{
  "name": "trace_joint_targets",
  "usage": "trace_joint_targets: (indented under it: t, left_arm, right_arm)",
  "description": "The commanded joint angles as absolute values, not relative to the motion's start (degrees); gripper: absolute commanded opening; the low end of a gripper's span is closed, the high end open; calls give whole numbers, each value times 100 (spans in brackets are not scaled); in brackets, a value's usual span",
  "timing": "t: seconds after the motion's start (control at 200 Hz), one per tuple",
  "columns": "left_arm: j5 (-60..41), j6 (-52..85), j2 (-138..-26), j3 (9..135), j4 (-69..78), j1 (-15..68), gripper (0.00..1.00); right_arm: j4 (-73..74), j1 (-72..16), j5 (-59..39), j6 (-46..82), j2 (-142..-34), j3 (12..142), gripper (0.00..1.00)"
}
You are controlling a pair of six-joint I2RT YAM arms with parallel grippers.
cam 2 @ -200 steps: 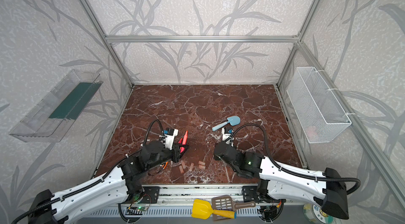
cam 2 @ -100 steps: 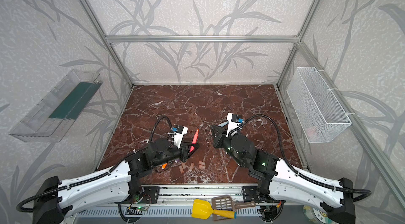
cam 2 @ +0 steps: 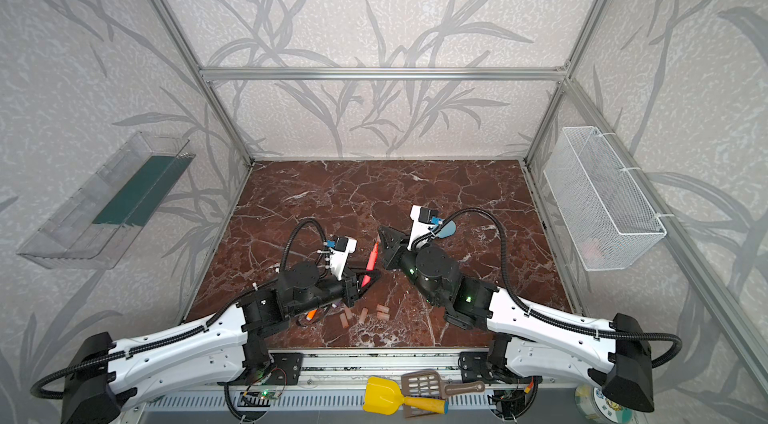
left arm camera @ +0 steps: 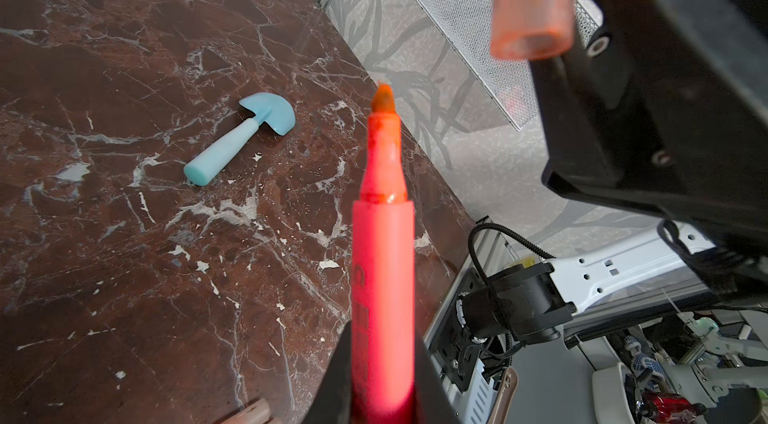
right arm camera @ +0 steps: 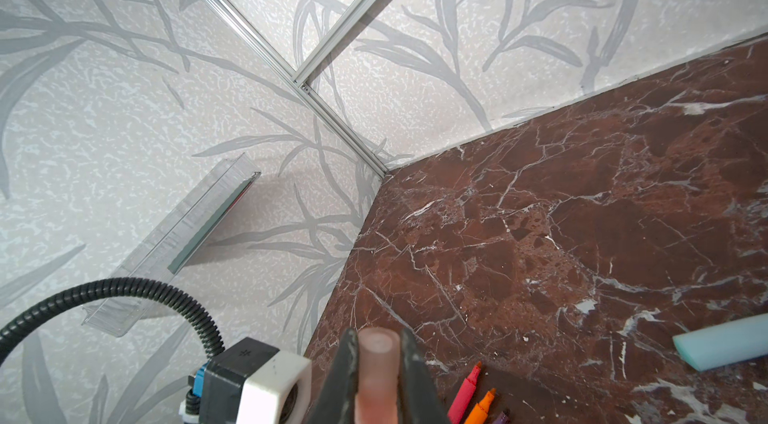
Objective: Insert the pens into the pen caps
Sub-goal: 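Lift the cap with the right gripper toward the marker tip in the left gripper, then push the cap onto the marker tip with the right gripper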
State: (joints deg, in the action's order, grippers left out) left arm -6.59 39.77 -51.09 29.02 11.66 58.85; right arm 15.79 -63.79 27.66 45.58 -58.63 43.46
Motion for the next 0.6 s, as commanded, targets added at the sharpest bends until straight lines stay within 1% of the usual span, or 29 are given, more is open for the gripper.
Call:
trace_joint_targets:
  t: [0.0, 0.595]
  left_arm:
    - [-662, 4043, -4970, 3067, 1295, 5906, 0]
    - [-700, 4105, -4811, 2989, 1335, 5933, 0]
  right_arm:
    - [1896, -6354, 2935, 4552, -5923, 4544, 7]
    - [2023, -6320, 3041, 4589, -6152, 4531, 7]
